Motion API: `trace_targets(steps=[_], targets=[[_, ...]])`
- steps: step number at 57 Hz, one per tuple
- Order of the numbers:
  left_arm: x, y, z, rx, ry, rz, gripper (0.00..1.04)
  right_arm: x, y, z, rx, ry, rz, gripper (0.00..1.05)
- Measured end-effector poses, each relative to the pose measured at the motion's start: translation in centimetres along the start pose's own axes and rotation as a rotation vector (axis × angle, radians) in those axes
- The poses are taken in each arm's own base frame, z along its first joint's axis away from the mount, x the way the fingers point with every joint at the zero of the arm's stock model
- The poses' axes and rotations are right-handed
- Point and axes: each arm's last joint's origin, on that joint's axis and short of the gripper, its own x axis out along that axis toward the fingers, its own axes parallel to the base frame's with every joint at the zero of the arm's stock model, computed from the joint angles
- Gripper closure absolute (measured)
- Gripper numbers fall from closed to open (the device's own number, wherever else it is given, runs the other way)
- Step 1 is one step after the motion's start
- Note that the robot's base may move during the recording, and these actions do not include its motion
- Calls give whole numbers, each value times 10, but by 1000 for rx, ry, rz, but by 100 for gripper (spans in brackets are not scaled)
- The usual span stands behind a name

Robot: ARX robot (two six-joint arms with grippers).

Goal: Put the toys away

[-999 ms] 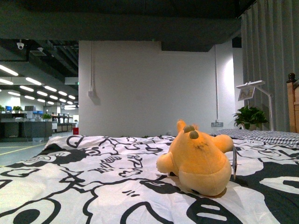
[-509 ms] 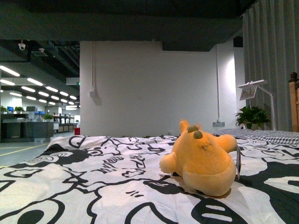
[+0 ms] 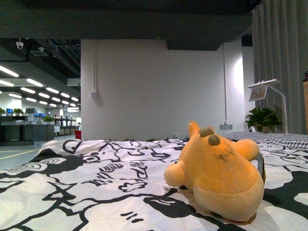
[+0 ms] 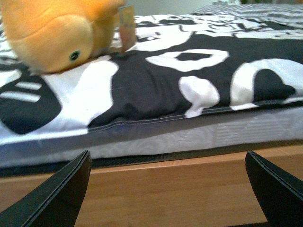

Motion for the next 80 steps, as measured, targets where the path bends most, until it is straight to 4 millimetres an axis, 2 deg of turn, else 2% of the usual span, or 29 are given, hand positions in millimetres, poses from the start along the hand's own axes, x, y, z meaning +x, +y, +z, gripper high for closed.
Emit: trace_targets(steps=[15,36,55,80], targets=[[0,0,0,0,0,-1,6,13,12,4,80,0,53,7],[0,0,0,0,0,0,6,47,43,22,114,-63,127,7],[0,0,0,0,0,-1,6,81,82,41,128,-128,183,7],[0,0,0,0,0,0,6,110,142,43,-30,-256,163,7]])
